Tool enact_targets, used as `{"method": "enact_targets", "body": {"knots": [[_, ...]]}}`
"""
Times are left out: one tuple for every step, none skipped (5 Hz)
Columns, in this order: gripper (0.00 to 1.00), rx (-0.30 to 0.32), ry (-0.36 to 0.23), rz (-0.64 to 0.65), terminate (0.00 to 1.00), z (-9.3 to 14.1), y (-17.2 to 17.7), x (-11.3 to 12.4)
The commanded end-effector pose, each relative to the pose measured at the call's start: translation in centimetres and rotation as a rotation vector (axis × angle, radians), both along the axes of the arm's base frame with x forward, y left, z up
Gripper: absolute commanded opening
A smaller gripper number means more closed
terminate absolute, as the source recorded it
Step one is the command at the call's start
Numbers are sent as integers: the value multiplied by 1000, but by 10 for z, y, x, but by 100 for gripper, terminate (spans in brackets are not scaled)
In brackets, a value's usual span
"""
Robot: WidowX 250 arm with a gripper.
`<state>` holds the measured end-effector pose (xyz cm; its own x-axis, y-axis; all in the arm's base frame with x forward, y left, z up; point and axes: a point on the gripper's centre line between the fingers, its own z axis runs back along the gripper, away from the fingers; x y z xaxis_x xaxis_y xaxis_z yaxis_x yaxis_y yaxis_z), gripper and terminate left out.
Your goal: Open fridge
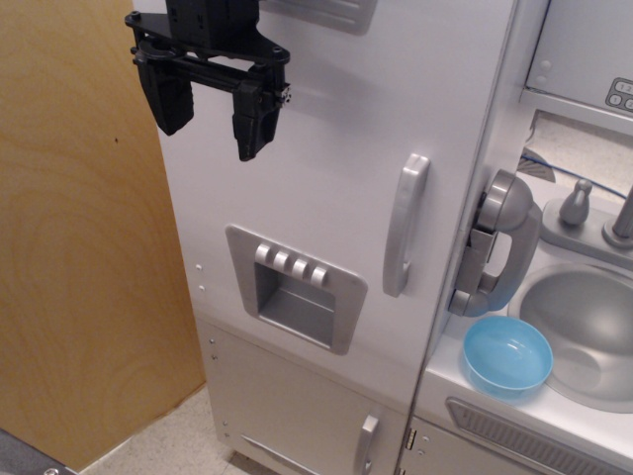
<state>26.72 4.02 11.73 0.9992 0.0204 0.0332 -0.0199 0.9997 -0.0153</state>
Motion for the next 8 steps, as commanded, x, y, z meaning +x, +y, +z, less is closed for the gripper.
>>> {"method": "enact_targets", "body": {"knots": [[100, 0, 0, 0, 0, 0, 0, 0], [100, -78, -44, -22, 0, -2, -20, 4], [100, -133, -92, -61, 0, -13, -44, 6], [100, -84, -218, -40, 0, -29, -72, 10], [100, -45, -279, -45, 0, -35, -96, 12], [100, -6, -369, -8, 0, -42, -109, 19], [100, -15, -385, 20, 0, -47, -115, 32], [100, -39, -410, 45, 0, -49, -112, 42]]}}
